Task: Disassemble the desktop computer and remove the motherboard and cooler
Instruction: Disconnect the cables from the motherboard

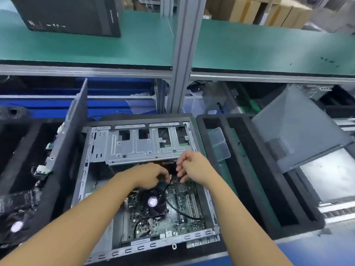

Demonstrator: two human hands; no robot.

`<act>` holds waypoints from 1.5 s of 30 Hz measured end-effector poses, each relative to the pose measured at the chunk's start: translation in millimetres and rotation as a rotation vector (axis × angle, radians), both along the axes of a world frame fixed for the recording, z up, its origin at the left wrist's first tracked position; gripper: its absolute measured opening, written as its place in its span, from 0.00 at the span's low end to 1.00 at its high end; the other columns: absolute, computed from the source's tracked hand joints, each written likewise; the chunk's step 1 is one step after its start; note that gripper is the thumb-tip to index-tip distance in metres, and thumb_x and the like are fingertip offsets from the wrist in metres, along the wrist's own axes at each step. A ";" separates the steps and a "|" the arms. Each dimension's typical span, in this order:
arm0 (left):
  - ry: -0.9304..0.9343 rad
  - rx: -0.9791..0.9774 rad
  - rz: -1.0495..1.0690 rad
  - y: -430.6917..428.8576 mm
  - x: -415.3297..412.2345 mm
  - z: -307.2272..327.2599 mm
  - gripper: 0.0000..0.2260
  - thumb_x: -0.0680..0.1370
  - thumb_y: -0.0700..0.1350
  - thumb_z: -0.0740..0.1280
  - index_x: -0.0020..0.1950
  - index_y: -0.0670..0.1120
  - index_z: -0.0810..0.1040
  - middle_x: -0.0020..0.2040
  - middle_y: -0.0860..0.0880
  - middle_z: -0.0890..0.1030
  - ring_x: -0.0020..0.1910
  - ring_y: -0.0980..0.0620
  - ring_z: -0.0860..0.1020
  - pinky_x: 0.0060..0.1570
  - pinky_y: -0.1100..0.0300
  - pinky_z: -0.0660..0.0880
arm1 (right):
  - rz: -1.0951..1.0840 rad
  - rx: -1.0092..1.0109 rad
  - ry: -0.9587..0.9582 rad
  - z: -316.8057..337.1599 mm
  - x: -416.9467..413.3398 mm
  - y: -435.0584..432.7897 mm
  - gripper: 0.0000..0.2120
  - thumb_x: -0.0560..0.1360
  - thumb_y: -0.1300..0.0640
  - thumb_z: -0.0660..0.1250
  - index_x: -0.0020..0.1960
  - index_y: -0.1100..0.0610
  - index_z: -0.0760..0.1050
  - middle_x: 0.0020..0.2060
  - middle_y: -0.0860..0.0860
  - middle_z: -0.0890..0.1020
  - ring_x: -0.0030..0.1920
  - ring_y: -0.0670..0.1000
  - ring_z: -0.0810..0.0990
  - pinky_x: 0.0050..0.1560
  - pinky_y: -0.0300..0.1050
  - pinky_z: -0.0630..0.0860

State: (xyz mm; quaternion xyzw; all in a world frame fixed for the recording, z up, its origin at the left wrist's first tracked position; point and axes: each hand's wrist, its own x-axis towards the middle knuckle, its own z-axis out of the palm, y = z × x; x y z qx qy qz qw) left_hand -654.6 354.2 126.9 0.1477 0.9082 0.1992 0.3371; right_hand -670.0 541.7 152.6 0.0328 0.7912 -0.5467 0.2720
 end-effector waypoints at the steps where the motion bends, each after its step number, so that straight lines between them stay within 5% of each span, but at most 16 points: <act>1: 0.000 -0.061 -0.029 -4.8 3.8 -6.8 0.20 0.78 0.39 0.60 0.63 0.61 0.76 0.65 0.55 0.76 0.63 0.52 0.74 0.64 0.50 0.70 | 0.078 0.100 -0.022 -2.9 1.7 -6.0 0.13 0.78 0.70 0.53 0.41 0.59 0.73 0.36 0.57 0.79 0.33 0.53 0.76 0.34 0.47 0.78; 5: -0.024 -0.097 0.018 -7.5 12.2 -28.3 0.18 0.81 0.46 0.61 0.71 0.53 0.73 0.70 0.49 0.75 0.66 0.47 0.74 0.67 0.50 0.69 | 0.419 0.526 -0.032 -16.3 11.2 -22.3 0.13 0.78 0.51 0.64 0.39 0.56 0.68 0.32 0.53 0.73 0.33 0.53 0.69 0.36 0.46 0.67; 7: 0.017 -0.097 0.028 -8.3 12.8 -33.5 0.15 0.80 0.47 0.62 0.67 0.52 0.77 0.66 0.49 0.78 0.64 0.47 0.75 0.66 0.49 0.70 | 0.449 0.564 -0.135 -29.2 21.5 -26.9 0.17 0.78 0.45 0.67 0.45 0.60 0.72 0.36 0.54 0.76 0.32 0.53 0.73 0.38 0.47 0.73; 10: 0.030 -0.057 0.027 -13.6 12.8 -33.2 0.14 0.80 0.47 0.62 0.63 0.51 0.80 0.63 0.50 0.80 0.61 0.49 0.77 0.64 0.52 0.72 | 0.273 0.348 -0.337 -44.8 38.8 -27.1 0.12 0.80 0.55 0.66 0.56 0.65 0.72 0.38 0.56 0.76 0.31 0.50 0.73 0.37 0.50 0.76; 12: 0.044 -0.003 0.066 -18.3 11.8 -33.3 0.14 0.81 0.47 0.61 0.62 0.49 0.81 0.62 0.50 0.81 0.59 0.50 0.78 0.60 0.58 0.73 | 0.222 0.290 -0.330 -41.5 45.2 -24.8 0.08 0.81 0.60 0.61 0.57 0.64 0.70 0.36 0.55 0.74 0.29 0.49 0.69 0.30 0.46 0.68; 15: 0.113 0.043 0.164 -20.6 9.7 -38.3 0.11 0.80 0.43 0.61 0.59 0.47 0.80 0.58 0.49 0.81 0.57 0.50 0.78 0.56 0.58 0.73 | 0.105 0.252 -0.266 -31.6 46.6 -18.3 0.06 0.82 0.61 0.56 0.55 0.61 0.69 0.33 0.52 0.74 0.27 0.48 0.70 0.26 0.42 0.70; 19: 0.259 -0.103 0.275 -12.2 17.0 -46.8 0.11 0.77 0.39 0.65 0.60 0.45 0.73 0.54 0.44 0.76 0.55 0.43 0.76 0.51 0.53 0.74 | 0.278 0.649 -0.136 -19.8 42.0 -18.9 0.13 0.83 0.62 0.54 0.57 0.65 0.76 0.47 0.59 0.79 0.43 0.57 0.77 0.39 0.45 0.71; 22: 0.291 -0.194 0.281 -9.5 19.9 -46.7 0.13 0.76 0.34 0.65 0.59 0.43 0.71 0.55 0.42 0.75 0.54 0.41 0.76 0.47 0.50 0.75 | 0.376 0.818 -0.123 -25.4 43.0 -25.7 0.14 0.81 0.66 0.54 0.53 0.69 0.78 0.41 0.57 0.79 0.49 0.61 0.79 0.39 0.45 0.71; 26: 0.306 -0.273 0.251 -10.9 18.3 -40.5 0.08 0.75 0.31 0.64 0.48 0.43 0.76 0.50 0.43 0.77 0.42 0.45 0.75 0.39 0.53 0.73 | 0.178 0.911 0.077 -40.3 44.2 -28.4 0.18 0.81 0.57 0.60 0.68 0.62 0.65 0.64 0.62 0.71 0.64 0.62 0.73 0.58 0.52 0.73; 29: 0.286 -0.213 0.275 -16.1 17.6 -40.5 0.07 0.76 0.32 0.60 0.41 0.39 0.76 0.44 0.42 0.79 0.37 0.45 0.76 0.37 0.51 0.77 | 0.191 0.904 0.294 -51.0 48.3 -33.2 0.26 0.81 0.52 0.61 0.74 0.59 0.57 0.68 0.61 0.66 0.66 0.61 0.68 0.62 0.55 0.71; 31: 0.231 -0.122 0.332 -23.2 16.4 -42.2 0.09 0.77 0.34 0.59 0.47 0.37 0.79 0.48 0.41 0.81 0.41 0.44 0.78 0.43 0.50 0.78 | 0.201 0.909 0.325 -57.3 45.0 -34.5 0.28 0.80 0.49 0.61 0.75 0.55 0.55 0.68 0.60 0.67 0.66 0.62 0.68 0.61 0.57 0.71; 35: 0.182 -0.079 0.372 -29.5 18.3 -39.5 0.16 0.77 0.36 0.60 0.65 0.45 0.72 0.58 0.42 0.76 0.49 0.45 0.76 0.45 0.53 0.76 | 0.276 0.922 0.090 -68.0 28.8 -34.1 0.30 0.80 0.44 0.58 0.78 0.50 0.51 0.76 0.62 0.59 0.74 0.64 0.60 0.69 0.61 0.63; 38: 0.185 -0.168 0.290 -26.0 20.9 -43.9 0.28 0.78 0.36 0.60 0.77 0.52 0.62 0.65 0.41 0.72 0.54 0.43 0.77 0.44 0.54 0.74 | 0.341 0.966 0.117 -71.1 21.8 -35.5 0.23 0.81 0.46 0.56 0.75 0.49 0.61 0.70 0.62 0.69 0.69 0.64 0.67 0.66 0.59 0.65; 42: 0.200 -0.253 0.256 -20.0 19.2 -52.8 0.22 0.81 0.45 0.63 0.75 0.53 0.67 0.66 0.41 0.72 0.63 0.40 0.73 0.57 0.50 0.75 | 0.391 0.973 0.293 -73.8 30.6 -41.1 0.15 0.81 0.52 0.58 0.66 0.54 0.71 0.60 0.57 0.76 0.60 0.61 0.76 0.57 0.53 0.72; 45: 0.268 -0.325 0.266 -10.4 19.0 -55.4 0.19 0.80 0.56 0.65 0.69 0.51 0.72 0.61 0.43 0.76 0.61 0.41 0.75 0.51 0.50 0.74 | 0.387 0.934 0.278 -74.8 36.5 -42.9 0.16 0.80 0.52 0.60 0.66 0.58 0.71 0.61 0.58 0.76 0.59 0.61 0.77 0.58 0.53 0.75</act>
